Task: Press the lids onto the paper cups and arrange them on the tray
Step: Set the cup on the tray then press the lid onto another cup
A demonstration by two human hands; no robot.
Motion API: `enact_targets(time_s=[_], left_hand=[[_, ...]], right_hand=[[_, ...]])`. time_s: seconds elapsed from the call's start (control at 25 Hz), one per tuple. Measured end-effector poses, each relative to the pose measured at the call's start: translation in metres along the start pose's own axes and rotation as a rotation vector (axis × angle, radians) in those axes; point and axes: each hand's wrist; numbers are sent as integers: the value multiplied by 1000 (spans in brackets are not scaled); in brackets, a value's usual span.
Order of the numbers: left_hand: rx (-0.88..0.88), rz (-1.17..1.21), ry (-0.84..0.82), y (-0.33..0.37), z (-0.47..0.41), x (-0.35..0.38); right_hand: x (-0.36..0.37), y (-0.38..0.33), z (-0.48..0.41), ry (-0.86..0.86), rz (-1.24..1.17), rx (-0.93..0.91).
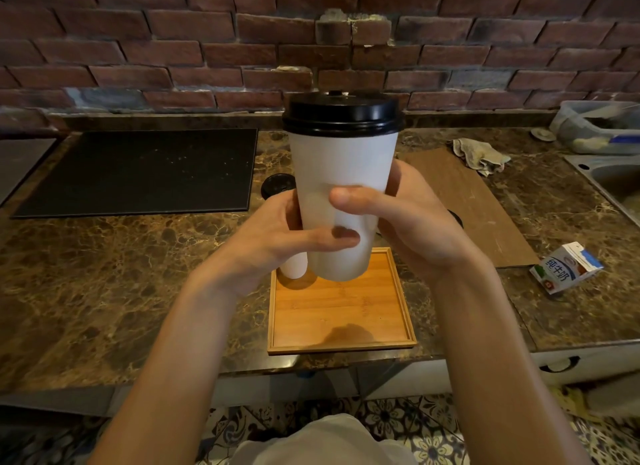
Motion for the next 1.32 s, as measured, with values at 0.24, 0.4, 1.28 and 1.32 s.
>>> enact_targets(time_s=[0.24, 0.4, 1.28, 1.32], left_hand=[[-4, 20, 27, -7, 0, 1], [0, 7, 89, -6, -3, 2], [39, -107, 194, -6, -8, 6], [43, -105, 173, -4, -7, 6]], right_hand=[[-1, 2, 1, -18, 32, 32], [-1, -3, 0, 55, 143, 34], [9, -1, 2, 278, 265, -52], [8, -2, 2, 251, 228, -53]])
Point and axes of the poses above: each hand's wrist, its own z-axis away from the middle knuckle, its own x-axis out of the palm, y = z × x, and after that the axes turned 4 degrees about y, right-handed
